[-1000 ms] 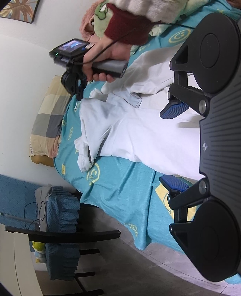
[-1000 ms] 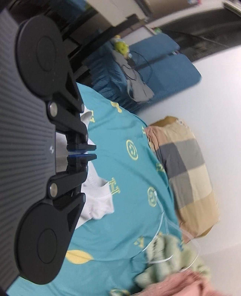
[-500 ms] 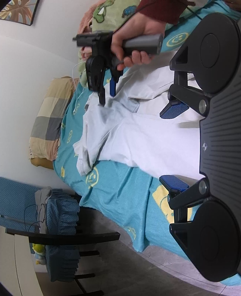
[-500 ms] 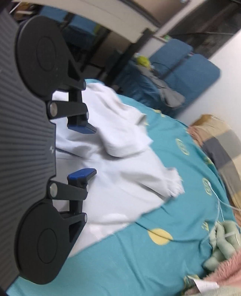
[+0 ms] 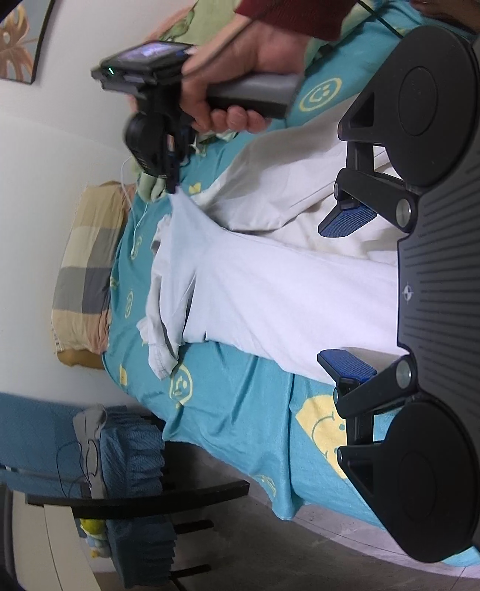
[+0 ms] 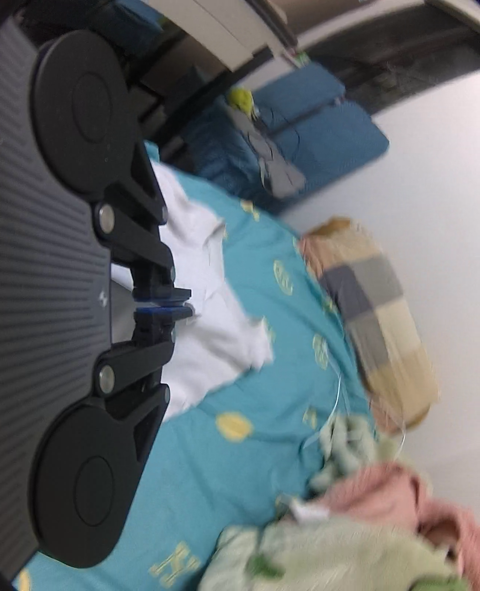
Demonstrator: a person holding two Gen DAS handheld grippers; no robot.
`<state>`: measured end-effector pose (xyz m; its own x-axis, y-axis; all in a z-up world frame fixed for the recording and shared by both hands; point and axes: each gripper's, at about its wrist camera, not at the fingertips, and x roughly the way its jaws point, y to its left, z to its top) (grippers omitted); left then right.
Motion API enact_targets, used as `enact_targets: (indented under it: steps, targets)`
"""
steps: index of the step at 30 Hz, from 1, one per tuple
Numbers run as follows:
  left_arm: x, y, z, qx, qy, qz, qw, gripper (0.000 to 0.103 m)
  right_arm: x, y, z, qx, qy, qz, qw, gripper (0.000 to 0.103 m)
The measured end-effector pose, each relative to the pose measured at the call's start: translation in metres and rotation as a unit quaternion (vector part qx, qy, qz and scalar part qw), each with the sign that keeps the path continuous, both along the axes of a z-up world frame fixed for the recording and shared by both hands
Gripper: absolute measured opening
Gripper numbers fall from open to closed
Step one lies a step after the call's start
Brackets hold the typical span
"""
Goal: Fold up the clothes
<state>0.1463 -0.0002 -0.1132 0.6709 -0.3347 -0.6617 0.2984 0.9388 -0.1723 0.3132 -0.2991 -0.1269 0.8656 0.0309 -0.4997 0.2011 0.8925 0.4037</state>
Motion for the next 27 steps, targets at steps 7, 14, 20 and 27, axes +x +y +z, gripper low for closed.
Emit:
enact_targets:
  steps: [7, 14, 20, 27]
  targets:
    - [-0.002, -0.008, -0.006, 0.029, 0.002, -0.021, 0.9994, 0.07, -0.01, -0.013, -0.043, 0.013, 0.074, -0.015, 0.997, 0.007]
    - [-0.006, -0.008, -0.004, 0.035, 0.006, -0.02, 0.9992, 0.07, -0.059, -0.006, 0.024, 0.029, 0.087, 0.037, 0.995, 0.011]
    - [-0.023, -0.006, -0.001, 0.049, 0.029, -0.016, 0.9982, 0.068, -0.172, 0.007, 0.062, 0.025, 0.055, 0.087, 0.994, 0.073]
    - [-0.044, 0.007, 0.013, 0.107, 0.087, -0.03, 0.99, 0.067, -0.219, -0.015, 0.051, 0.053, 0.063, 0.068, 0.994, 0.073]
